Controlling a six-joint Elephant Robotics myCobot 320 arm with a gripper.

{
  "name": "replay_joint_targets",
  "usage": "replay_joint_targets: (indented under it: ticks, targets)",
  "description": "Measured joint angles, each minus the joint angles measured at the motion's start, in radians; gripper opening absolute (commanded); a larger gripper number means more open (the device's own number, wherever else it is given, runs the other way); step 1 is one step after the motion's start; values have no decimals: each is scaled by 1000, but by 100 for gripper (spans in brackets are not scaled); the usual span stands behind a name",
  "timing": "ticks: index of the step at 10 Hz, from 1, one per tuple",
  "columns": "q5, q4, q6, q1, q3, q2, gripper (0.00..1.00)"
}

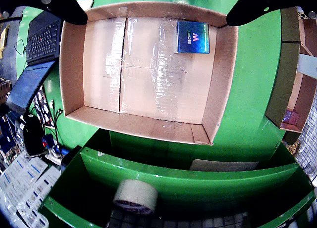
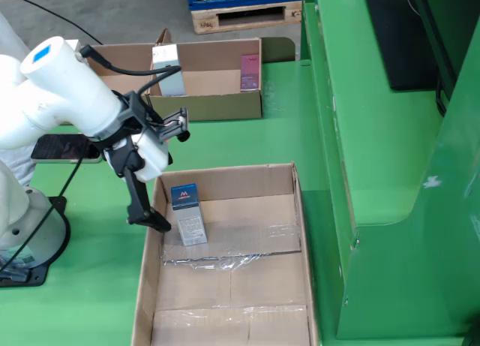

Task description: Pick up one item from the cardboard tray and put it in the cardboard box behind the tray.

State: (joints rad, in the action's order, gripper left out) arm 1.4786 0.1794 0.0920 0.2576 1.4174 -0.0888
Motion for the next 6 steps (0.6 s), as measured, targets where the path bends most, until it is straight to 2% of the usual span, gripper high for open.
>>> replay_joint_targets:
  ticks: [3, 6]
  targets:
    - [-17, 15, 23, 75, 77, -60, 100]
    - [-12, 14, 18, 101, 77, -42, 100]
